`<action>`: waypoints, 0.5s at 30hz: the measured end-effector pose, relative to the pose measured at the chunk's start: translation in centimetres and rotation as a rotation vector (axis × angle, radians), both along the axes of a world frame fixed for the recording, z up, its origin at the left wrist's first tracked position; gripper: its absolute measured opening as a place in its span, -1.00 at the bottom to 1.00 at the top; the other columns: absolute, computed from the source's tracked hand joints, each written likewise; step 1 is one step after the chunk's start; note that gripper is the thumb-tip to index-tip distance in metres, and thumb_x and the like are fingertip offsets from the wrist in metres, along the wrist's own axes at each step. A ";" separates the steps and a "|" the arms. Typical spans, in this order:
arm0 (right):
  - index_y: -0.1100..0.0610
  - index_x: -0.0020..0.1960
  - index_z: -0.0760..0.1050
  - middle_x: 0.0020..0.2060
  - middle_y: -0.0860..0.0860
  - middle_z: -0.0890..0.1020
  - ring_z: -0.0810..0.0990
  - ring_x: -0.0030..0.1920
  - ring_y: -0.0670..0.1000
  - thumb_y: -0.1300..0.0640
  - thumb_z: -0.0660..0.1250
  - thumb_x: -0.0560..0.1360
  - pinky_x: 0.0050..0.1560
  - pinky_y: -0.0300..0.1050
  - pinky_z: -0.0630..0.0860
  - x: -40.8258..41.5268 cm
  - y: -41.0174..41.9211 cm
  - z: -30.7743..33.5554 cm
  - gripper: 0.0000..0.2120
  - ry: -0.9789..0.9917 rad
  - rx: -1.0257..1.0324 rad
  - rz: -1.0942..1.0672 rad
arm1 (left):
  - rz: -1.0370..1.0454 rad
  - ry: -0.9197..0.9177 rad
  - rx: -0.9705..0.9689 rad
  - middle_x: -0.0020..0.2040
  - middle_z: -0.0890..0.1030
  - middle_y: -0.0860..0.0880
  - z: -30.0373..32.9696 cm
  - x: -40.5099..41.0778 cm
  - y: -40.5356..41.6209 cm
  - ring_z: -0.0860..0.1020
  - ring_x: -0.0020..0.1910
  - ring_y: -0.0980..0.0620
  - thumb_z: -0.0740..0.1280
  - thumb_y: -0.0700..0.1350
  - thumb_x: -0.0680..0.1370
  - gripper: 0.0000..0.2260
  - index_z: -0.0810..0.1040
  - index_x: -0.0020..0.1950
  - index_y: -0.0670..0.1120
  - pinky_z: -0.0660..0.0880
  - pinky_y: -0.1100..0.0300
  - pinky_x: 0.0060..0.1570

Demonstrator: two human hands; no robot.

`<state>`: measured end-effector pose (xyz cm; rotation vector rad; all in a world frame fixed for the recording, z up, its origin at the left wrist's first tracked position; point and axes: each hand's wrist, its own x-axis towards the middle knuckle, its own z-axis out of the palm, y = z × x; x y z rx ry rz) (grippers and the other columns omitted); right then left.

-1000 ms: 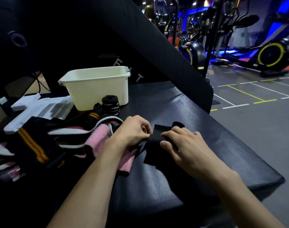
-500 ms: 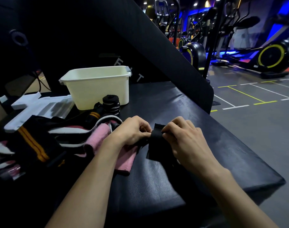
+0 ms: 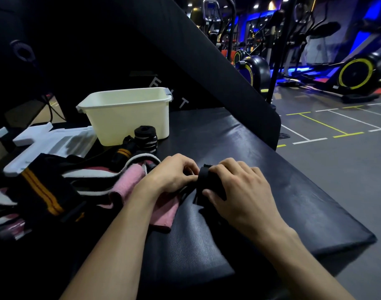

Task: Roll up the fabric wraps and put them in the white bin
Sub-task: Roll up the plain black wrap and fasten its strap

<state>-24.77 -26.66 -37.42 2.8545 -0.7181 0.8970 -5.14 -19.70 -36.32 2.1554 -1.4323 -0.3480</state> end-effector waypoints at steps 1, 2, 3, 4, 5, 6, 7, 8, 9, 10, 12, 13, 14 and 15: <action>-0.01 0.18 0.55 0.05 -0.06 0.60 0.59 0.06 0.06 -0.14 0.46 0.37 -0.02 -0.01 0.46 -0.1 -0.2 -0.1 -0.57 0.058 0.026 -0.013 | 0.000 -0.006 0.000 -0.16 0.71 0.14 0.0 0.0 0.0 0.66 -0.13 0.18 0.48 0.04 0.50 -0.98 0.68 -0.10 0.13 0.59 0.20 -0.08; 0.01 0.29 0.52 0.13 -0.04 0.61 0.60 0.14 0.06 -0.12 0.50 0.35 0.02 0.00 0.47 -0.1 -0.5 -0.2 -0.44 0.105 0.051 -0.024 | -0.001 -0.016 0.001 -0.14 0.71 0.13 0.0 0.0 -0.1 0.66 -0.10 0.17 0.48 0.04 0.51 -0.97 0.68 -0.08 0.14 0.59 0.17 -0.04; 0.03 0.39 0.46 0.22 -0.03 0.59 0.58 0.22 0.07 -0.11 0.52 0.35 0.07 0.00 0.48 -0.1 -0.7 -0.3 -0.34 0.126 0.065 -0.029 | -0.001 -0.025 0.002 -0.13 0.71 0.13 0.0 -0.1 -0.1 0.66 -0.09 0.17 0.48 0.04 0.52 -0.97 0.68 -0.06 0.14 0.59 0.16 -0.02; 0.05 0.47 0.40 0.30 -0.02 0.56 0.55 0.30 0.06 -0.11 0.51 0.37 0.13 0.00 0.47 0.1 -0.9 -0.4 -0.27 0.135 0.074 -0.024 | 0.000 -0.031 0.003 -0.12 0.71 0.13 0.0 -0.1 -0.1 0.66 -0.08 0.16 0.47 0.04 0.52 -0.96 0.68 -0.04 0.13 0.59 0.15 -0.01; 0.07 0.53 0.33 0.36 -0.01 0.52 0.50 0.36 0.06 -0.12 0.50 0.40 0.20 0.00 0.45 0.3 -1.1 -0.5 -0.23 0.140 0.084 -0.013 | 0.001 -0.032 0.004 -0.11 0.71 0.13 0.0 -0.1 -0.1 0.66 -0.08 0.16 0.46 0.04 0.53 -0.95 0.68 -0.03 0.12 0.59 0.15 0.00; 0.08 0.58 0.26 0.41 -0.01 0.48 0.45 0.42 0.05 -0.13 0.47 0.44 0.27 -0.01 0.42 0.5 -1.2 -0.6 -0.20 0.139 0.097 -0.001 | 0.001 -0.034 0.005 -0.10 0.71 0.13 -0.1 -0.1 -0.1 0.66 -0.07 0.16 0.45 0.04 0.54 -0.96 0.68 -0.03 0.12 0.59 0.15 0.00; 0.08 0.61 0.19 0.44 -0.02 0.44 0.40 0.45 0.05 -0.13 0.44 0.47 0.32 -0.01 0.39 0.6 -1.5 -0.7 -0.18 0.131 0.116 0.009 | -0.003 -0.038 0.006 -0.11 0.71 0.14 0.0 -0.2 -0.3 0.66 -0.08 0.17 0.44 0.03 0.55 -0.97 0.67 -0.04 0.13 0.57 0.17 -0.02; 0.07 0.62 0.14 0.46 -0.03 0.42 0.37 0.47 0.05 -0.13 0.42 0.50 0.35 -0.02 0.36 0.7 -1.8 -0.9 -0.18 0.123 0.137 0.016 | -0.010 -0.042 0.007 -0.12 0.71 0.15 0.0 -0.3 -0.3 0.65 -0.09 0.18 0.42 0.01 0.56 -0.97 0.66 -0.05 0.13 0.55 0.20 -0.05; 0.07 0.63 0.12 0.46 -0.03 0.41 0.36 0.48 0.05 -0.11 0.40 0.52 0.36 -0.03 0.34 1.0 -2.0 -1.0 -0.20 0.120 0.154 0.020 | -0.016 -0.036 0.005 -0.14 0.70 0.16 0.0 -0.4 -0.3 0.64 -0.11 0.19 0.41 -0.01 0.56 -0.96 0.66 -0.06 0.12 0.52 0.23 -0.08; 0.06 0.63 0.13 0.45 -0.03 0.42 0.37 0.46 0.06 -0.08 0.40 0.53 0.35 -0.04 0.34 1.1 -2.3 -1.1 -0.22 0.110 0.162 0.025 | -0.022 -0.026 0.001 -0.14 0.70 0.16 0.0 -0.4 -0.3 0.63 -0.12 0.20 0.40 -0.02 0.57 -0.94 0.67 -0.05 0.11 0.51 0.23 -0.09; 0.05 0.60 0.20 0.41 -0.03 0.46 0.43 0.40 0.06 -0.03 0.41 0.53 0.29 -0.02 0.35 1.2 -2.7 -1.2 -0.28 0.074 0.166 0.026 | -0.041 -0.011 -0.004 -0.12 0.71 0.16 0.0 -0.5 -0.4 0.65 -0.10 0.22 0.37 -0.06 0.57 -0.90 0.69 0.00 0.07 0.56 0.20 -0.04; 0.03 0.58 0.23 0.38 -0.04 0.48 0.45 0.37 0.06 -0.03 0.41 0.52 0.25 -0.01 0.35 1.2 -2.8 -1.1 -0.30 0.061 0.168 0.024 | -0.053 0.001 -0.005 -0.11 0.72 0.16 0.0 -0.5 -0.4 0.65 -0.08 0.22 0.37 -0.08 0.57 -0.88 0.70 0.02 0.06 0.57 0.17 0.00; 0.03 0.56 0.26 0.35 -0.04 0.51 0.48 0.33 0.06 -0.04 0.41 0.51 0.22 0.00 0.35 1.1 -2.9 -1.1 -0.32 0.054 0.162 0.018 | -0.067 0.029 -0.009 -0.10 0.72 0.17 0.0 -0.4 -0.4 0.66 -0.07 0.23 0.36 -0.09 0.57 -0.87 0.70 0.03 0.06 0.58 0.15 0.04; 0.03 0.54 0.29 0.31 -0.04 0.54 0.51 0.29 0.06 -0.05 0.41 0.50 0.18 0.01 0.36 1.1 -3.0 -1.1 -0.34 0.047 0.145 0.010 | -0.084 0.066 -0.016 -0.10 0.72 0.18 0.0 -0.3 -0.4 0.66 -0.07 0.23 0.35 -0.11 0.58 -0.86 0.70 0.03 0.06 0.58 0.14 0.05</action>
